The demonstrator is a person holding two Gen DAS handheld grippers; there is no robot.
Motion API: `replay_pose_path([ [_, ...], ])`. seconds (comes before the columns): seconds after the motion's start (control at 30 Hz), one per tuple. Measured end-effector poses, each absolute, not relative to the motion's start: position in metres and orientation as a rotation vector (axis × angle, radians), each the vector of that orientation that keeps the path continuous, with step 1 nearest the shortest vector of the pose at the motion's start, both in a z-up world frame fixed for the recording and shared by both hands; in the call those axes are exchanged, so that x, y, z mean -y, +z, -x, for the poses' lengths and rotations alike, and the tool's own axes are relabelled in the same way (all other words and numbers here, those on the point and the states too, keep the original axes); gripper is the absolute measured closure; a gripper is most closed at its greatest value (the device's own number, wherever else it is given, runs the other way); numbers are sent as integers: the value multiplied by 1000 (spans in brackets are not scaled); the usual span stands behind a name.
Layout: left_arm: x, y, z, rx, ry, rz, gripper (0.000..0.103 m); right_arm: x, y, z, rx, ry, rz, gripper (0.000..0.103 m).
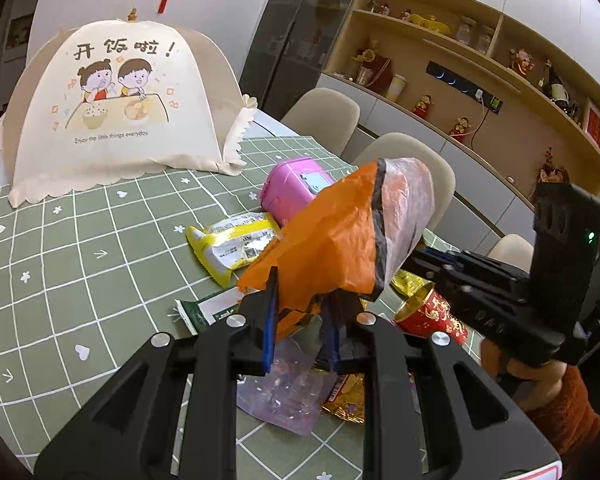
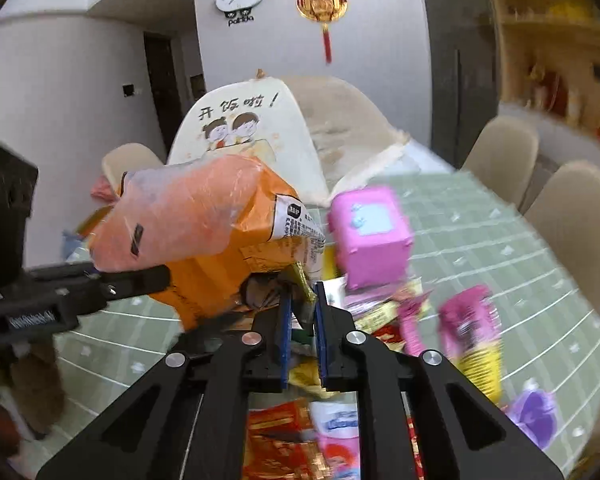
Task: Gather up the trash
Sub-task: 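Lift the orange bag with the left tool while the right tool grasps a small wrapper, then carry both items to the yellow trash bag and open both tools over it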
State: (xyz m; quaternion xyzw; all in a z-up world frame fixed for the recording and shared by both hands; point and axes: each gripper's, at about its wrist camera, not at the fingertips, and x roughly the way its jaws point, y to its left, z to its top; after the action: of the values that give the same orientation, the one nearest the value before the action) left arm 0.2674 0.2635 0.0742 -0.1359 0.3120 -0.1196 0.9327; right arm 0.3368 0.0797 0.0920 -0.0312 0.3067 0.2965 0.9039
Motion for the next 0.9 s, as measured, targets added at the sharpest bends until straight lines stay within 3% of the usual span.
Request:
replay_pose_path([
  [0.47,-216,114,-260,-500,-172,171,87,42,127,-281,-504,349,97,96],
  [0.9,-36,137,-241,-457,-398,41,90,211,128,-209,-430,84,29,96],
])
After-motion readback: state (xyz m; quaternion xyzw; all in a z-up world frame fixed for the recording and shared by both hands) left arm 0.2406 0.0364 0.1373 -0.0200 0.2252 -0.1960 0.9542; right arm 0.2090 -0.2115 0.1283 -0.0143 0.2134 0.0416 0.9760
